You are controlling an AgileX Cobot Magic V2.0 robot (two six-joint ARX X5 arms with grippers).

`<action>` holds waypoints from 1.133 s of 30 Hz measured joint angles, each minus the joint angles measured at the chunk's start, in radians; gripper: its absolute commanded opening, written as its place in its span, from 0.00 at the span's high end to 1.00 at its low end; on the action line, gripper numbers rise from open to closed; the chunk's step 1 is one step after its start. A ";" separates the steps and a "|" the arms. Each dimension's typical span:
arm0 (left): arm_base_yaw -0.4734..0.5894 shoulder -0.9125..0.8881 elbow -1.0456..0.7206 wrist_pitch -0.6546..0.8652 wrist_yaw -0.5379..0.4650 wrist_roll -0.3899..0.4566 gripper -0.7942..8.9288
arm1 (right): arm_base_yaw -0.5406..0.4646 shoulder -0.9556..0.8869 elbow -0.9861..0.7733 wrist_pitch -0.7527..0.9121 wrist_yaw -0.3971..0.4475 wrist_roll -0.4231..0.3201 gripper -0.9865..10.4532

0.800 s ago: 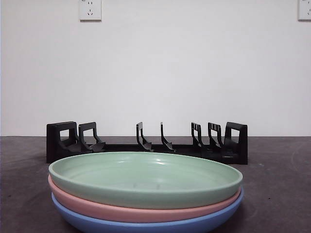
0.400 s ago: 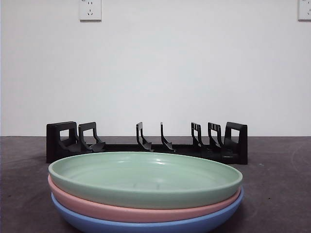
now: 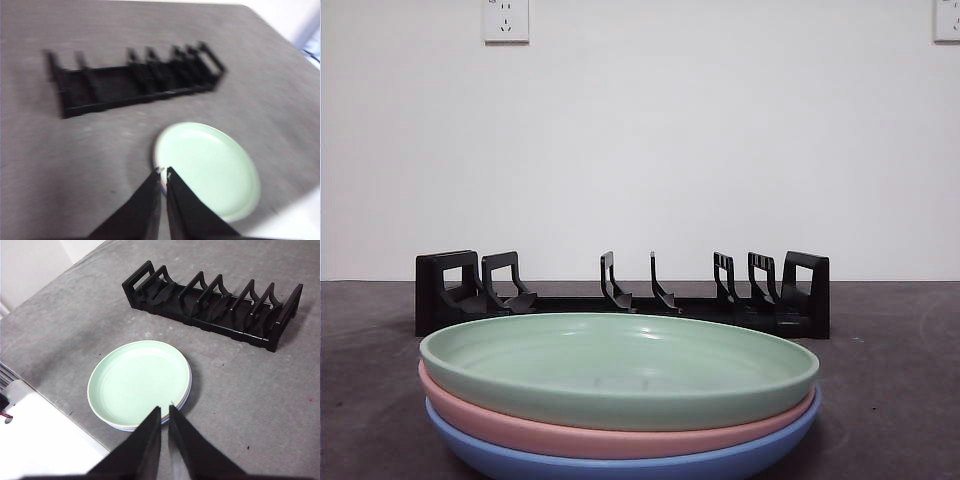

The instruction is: Place the plate

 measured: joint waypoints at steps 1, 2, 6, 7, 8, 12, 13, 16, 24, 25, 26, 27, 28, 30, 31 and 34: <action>0.032 -0.003 -0.012 0.011 0.000 0.000 0.90 | 0.000 0.000 0.000 0.000 0.000 0.000 0.89; 0.071 -0.008 -0.035 0.037 0.000 0.004 0.90 | 0.000 0.000 0.000 0.000 0.000 0.000 0.89; 0.192 -0.060 -0.192 0.230 0.000 0.056 0.90 | 0.000 0.000 0.000 0.000 0.000 0.000 0.89; 0.211 -0.077 -0.241 0.290 0.000 0.071 0.90 | 0.000 0.000 0.000 0.000 0.000 0.000 0.89; 0.232 -0.101 -0.314 0.381 0.000 0.091 0.90 | 0.000 0.000 0.000 0.000 0.000 0.000 0.89; 0.276 -0.185 -0.583 0.696 0.000 0.135 0.90 | 0.000 0.000 0.000 0.000 0.000 0.000 0.89; 0.282 -0.205 -0.644 0.755 0.000 0.138 0.90 | 0.000 0.000 0.000 0.000 0.000 0.000 0.89; 0.290 -0.278 -0.829 0.910 -0.013 0.138 0.90 | 0.000 0.000 0.000 0.000 0.000 0.000 0.89; 0.289 -0.444 -1.040 0.939 -0.105 0.059 0.90 | 0.000 0.000 0.000 0.000 0.000 0.000 0.89; 0.286 -0.453 -1.040 0.943 -0.116 0.055 0.90 | 0.000 0.000 0.000 0.000 0.000 0.000 0.89; 0.281 -0.450 -1.040 0.944 -0.140 0.052 0.90 | 0.000 0.000 0.000 0.001 0.000 0.000 0.89; 0.274 -0.450 -1.040 0.937 -0.167 0.051 0.90 | 0.000 0.000 0.000 0.001 0.000 0.000 0.89; 0.267 -0.449 -1.040 0.935 -0.191 0.050 0.90 | 0.000 0.000 0.000 0.001 0.000 0.000 0.89; 0.250 -0.450 -1.040 0.931 -0.234 0.048 0.90 | 0.000 0.000 0.000 0.001 0.000 0.000 0.89; 0.243 -0.449 -1.040 0.930 -0.242 0.047 0.90 | 0.000 0.000 0.000 0.001 0.000 0.000 0.89; 0.227 -0.450 -1.040 0.930 -0.244 0.047 0.90 | 0.000 0.000 0.000 0.001 0.000 0.000 0.89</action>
